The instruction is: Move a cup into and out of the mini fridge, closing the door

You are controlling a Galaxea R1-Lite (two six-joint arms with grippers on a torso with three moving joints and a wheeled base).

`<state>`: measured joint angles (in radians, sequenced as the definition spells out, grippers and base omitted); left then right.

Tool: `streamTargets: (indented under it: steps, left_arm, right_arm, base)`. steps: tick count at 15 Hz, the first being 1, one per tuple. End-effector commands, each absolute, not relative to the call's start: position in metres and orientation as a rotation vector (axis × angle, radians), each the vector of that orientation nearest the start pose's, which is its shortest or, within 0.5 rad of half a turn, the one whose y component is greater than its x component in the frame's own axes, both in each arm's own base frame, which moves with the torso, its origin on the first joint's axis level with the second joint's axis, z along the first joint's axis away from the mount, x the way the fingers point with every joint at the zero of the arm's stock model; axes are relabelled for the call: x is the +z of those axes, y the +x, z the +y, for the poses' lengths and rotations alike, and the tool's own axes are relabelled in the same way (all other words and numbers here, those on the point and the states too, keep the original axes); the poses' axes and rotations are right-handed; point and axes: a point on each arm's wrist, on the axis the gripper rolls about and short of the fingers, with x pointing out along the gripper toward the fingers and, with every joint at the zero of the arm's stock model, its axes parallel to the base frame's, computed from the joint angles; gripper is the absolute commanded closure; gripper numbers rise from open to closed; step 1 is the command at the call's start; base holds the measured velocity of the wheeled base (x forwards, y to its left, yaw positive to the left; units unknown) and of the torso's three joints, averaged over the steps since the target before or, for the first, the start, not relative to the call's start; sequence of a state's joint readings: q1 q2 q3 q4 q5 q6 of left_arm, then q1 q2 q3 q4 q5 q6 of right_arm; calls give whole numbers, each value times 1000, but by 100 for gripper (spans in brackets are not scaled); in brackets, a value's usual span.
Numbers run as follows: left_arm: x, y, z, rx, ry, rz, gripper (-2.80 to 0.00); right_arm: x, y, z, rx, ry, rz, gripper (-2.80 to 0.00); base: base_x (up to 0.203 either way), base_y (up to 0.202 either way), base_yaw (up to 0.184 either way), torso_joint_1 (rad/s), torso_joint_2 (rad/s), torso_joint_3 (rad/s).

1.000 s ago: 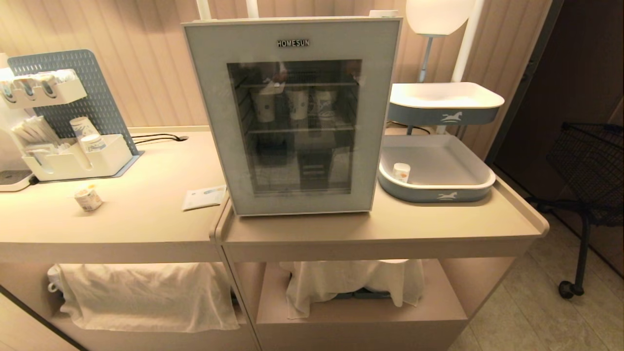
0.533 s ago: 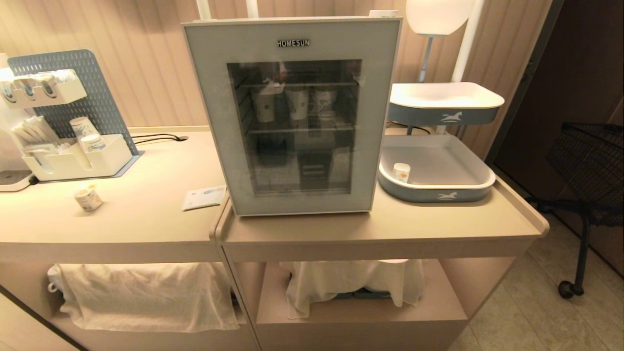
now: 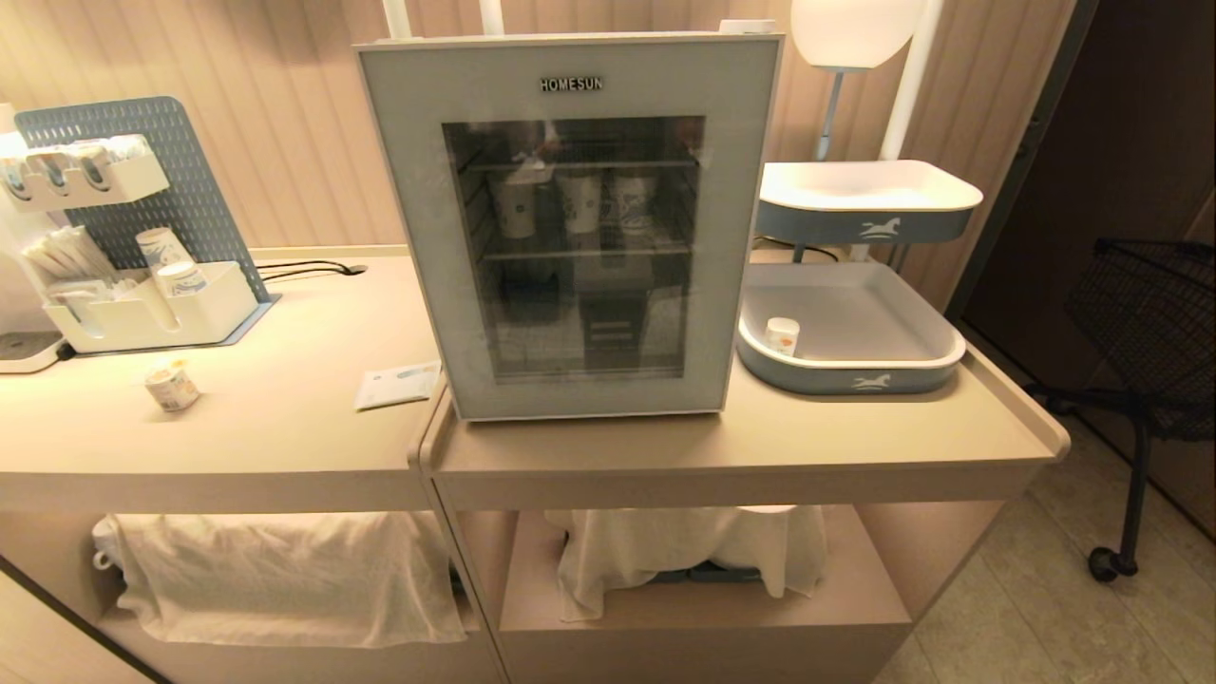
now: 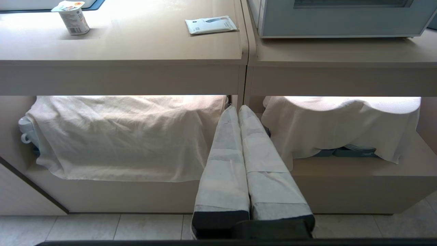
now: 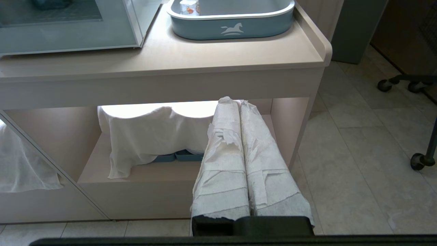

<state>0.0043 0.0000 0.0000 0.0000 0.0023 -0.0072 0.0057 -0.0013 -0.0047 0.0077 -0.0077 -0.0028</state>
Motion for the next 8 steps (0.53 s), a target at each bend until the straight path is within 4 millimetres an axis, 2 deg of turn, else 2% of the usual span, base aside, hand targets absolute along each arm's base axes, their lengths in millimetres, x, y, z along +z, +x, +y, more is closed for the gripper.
streamTargets:
  steps: [1,8]
  left_arm:
    - [75,-23,0,8,-8,2,0]
    - [75,-23,0,6,-8,2,0]
  right_arm:
    - [76,-23,0,-2,-3,3,0]
    - [76,-23,0,-2,-3,3,0]
  base:
    - [0,0,0,0,0,0]
    - [0,0,0,0,0,0]
